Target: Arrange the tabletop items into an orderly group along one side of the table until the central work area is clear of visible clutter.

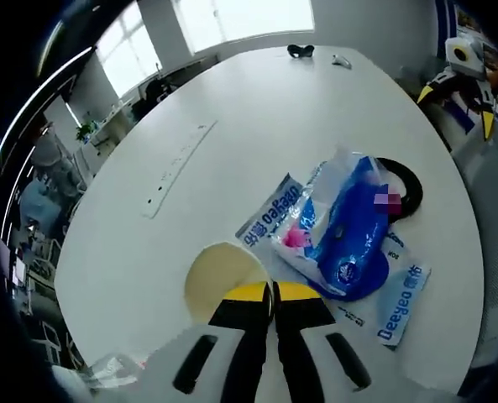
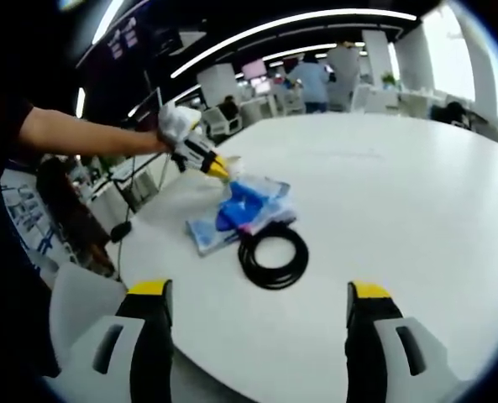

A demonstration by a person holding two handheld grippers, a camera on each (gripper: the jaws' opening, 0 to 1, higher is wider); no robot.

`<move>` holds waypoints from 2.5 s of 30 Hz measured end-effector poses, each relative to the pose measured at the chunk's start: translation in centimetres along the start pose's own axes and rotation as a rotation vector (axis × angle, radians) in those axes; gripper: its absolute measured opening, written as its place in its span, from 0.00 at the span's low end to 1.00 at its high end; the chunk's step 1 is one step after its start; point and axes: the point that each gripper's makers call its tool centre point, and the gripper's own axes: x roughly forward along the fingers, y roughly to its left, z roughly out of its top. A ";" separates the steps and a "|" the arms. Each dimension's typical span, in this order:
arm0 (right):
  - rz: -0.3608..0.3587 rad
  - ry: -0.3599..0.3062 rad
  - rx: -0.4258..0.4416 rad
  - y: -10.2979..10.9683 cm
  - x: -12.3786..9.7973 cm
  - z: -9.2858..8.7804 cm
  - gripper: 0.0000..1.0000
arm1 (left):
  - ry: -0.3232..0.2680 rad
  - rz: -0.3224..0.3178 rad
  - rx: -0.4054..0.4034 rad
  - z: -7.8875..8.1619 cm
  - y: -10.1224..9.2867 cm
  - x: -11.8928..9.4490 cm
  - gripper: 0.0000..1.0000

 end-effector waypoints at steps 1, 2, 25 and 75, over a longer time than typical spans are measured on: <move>-0.001 0.001 0.001 0.0 0.0 0.0 0.83 | -0.006 0.003 -0.001 0.2 0.1 0.1 0.01; -0.002 0.004 0.001 -0.1 0.0 -0.1 0.83 | -0.006 0.004 0.003 0.2 0.1 0.1 0.01; 0.015 0.020 -0.004 0.7 0.3 -0.3 0.82 | 0.011 0.100 0.074 0.2 1.5 -0.6 0.24; 0.017 0.021 -0.039 1.4 0.0 0.1 0.82 | 0.004 0.215 0.047 -1.9 3.1 -1.7 0.08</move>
